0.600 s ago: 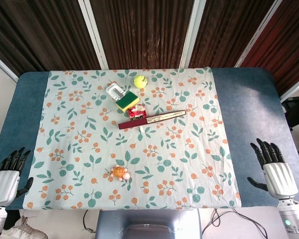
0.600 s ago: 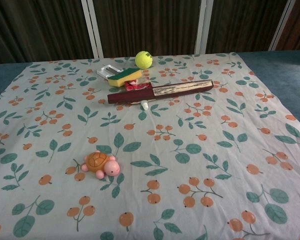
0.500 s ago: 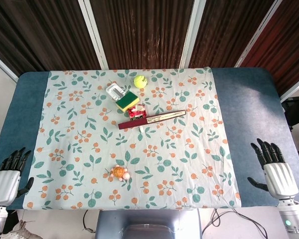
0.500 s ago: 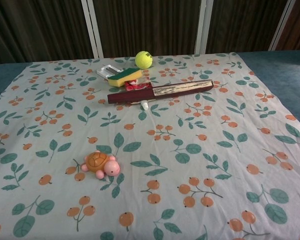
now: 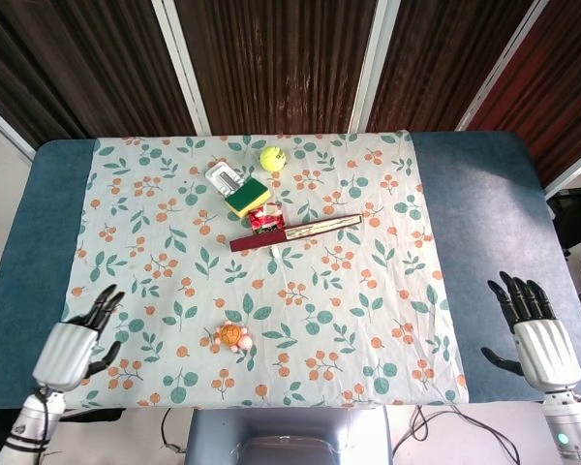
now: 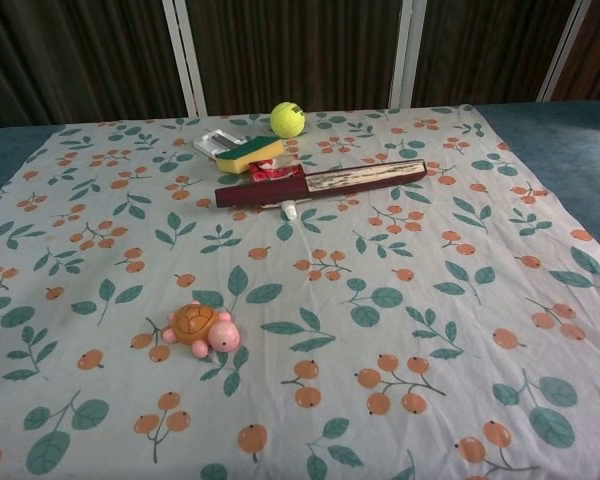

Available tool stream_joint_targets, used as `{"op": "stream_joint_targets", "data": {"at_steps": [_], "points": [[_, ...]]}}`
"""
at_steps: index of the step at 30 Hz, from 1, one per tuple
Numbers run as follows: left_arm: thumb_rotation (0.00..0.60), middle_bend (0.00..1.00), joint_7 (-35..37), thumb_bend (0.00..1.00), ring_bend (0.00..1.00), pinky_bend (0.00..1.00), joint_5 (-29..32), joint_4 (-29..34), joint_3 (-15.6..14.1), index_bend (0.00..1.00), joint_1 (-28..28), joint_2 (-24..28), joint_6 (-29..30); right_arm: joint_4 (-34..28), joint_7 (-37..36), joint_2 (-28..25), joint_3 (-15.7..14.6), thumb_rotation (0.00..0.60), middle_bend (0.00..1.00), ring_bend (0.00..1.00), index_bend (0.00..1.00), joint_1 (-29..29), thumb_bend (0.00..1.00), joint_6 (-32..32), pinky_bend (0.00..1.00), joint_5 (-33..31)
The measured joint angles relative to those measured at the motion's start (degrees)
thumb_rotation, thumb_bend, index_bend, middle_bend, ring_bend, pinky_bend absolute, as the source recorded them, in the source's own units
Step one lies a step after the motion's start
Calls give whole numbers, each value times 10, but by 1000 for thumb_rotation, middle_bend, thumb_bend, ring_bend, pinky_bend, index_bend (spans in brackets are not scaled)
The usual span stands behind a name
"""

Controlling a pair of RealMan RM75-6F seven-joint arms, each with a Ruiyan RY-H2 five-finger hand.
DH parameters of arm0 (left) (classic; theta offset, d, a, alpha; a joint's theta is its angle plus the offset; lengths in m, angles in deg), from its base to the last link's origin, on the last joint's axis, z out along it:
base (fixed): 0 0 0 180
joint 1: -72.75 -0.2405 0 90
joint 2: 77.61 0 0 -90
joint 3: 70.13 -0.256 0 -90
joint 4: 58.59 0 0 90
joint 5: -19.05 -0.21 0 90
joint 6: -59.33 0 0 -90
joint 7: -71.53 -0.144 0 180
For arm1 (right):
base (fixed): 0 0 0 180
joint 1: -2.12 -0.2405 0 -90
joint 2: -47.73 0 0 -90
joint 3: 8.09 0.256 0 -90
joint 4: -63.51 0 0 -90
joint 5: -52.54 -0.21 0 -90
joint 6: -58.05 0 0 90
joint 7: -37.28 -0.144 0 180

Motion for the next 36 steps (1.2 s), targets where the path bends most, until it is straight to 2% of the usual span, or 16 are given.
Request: {"op": "stream_joint_targets", "data": {"at_steps": [2,5,13,18,27,33,36], "points": [[600,90,-6,373,840,960,-8,-5,-3,27,14,-19,-18,0,-2,-1,-1,600,0,0,0,-1,219,1,0,1],[600,96,-25,373,896,999,-16,-15,-5,33,37,-52,-53,0,-6,-2,-1,600,0,0,0,-1,219,2,0,1],[600,99,-89,372,936,1000,9,-50,2,58,85,-124,-137,-3,-14,-7,0,600,0,0,0,0,219,-1,0,2],[600,115,-103,373,943,1000,19,-76,2,70,101,-157,-152,-4,-20,-10,1,600,0,0,0,4,219,-11,0,4],[600,168,-122,375,943,1000,13,-85,-6,111,121,-194,-163,-9,-32,-18,3,600,0,0,0,9,219,-23,0,7],[600,232,-140,375,943,1000,17,-112,-5,172,135,-223,-172,-10,-41,-24,4,600,0,0,0,12,219,-28,0,8],[600,285,-142,375,944,1000,17,-126,-3,263,141,-233,-171,-11,-44,-26,4,600,0,0,0,12,220,-27,0,6]]}}
